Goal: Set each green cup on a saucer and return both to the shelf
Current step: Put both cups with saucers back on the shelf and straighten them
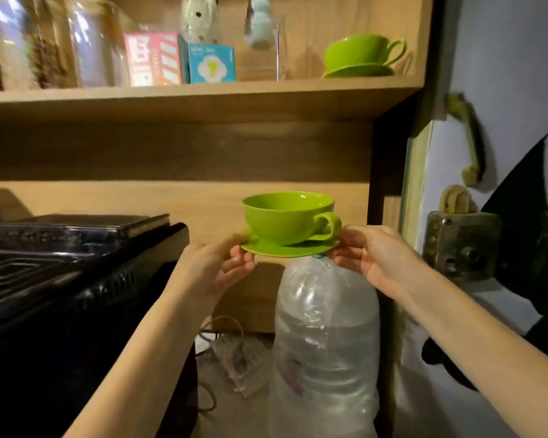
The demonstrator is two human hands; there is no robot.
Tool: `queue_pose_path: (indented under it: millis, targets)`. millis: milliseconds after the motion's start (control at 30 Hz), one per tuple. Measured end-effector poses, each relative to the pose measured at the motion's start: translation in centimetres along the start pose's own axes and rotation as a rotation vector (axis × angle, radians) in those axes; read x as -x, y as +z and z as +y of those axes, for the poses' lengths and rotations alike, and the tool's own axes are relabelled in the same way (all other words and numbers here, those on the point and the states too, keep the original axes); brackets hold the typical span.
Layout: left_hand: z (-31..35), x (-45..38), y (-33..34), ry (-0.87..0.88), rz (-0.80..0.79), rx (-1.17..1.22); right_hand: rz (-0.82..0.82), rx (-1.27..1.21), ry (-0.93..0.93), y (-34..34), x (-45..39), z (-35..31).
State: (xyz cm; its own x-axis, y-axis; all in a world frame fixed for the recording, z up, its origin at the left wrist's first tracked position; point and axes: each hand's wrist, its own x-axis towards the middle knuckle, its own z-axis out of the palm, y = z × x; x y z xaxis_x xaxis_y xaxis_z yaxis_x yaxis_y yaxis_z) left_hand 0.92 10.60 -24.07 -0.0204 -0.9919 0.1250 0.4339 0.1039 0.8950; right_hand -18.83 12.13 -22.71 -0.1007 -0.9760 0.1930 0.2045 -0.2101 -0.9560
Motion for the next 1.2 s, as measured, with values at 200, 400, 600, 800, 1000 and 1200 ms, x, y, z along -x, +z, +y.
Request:
queue_pose_path:
  millis: [200, 400, 600, 800, 1000, 1200]
  targets:
    - [4.9, -0.9, 3.3, 0.034, -0.052, -0.027, 0.052, -0.016, -0.100, 0.9, -1.5, -6.0]
    - [10.2, -1.7, 5.5, 0.086, -0.132, 0.001, 0.068, -0.060, -0.196, 2.2, -3.5, -11.0]
    - [15.7, -3.4, 7.9, 0.139, -0.168, 0.006, 0.071, -0.074, -0.280, 4.3, -5.6, -16.2]
    - [19.4, -6.1, 9.2, 0.210, -0.161, -0.003, 0.046, 0.043, -0.207, 6.2, -8.6, -19.2]
    - [20.8, -9.5, 9.8, 0.249, -0.138, -0.028, -0.016, 0.126, -0.215, 6.9, -10.7, -20.2]
    - [20.4, -12.4, 10.6, 0.232, -0.126, -0.053, 0.038, 0.108, -0.259, 6.9, -14.6, -20.3]
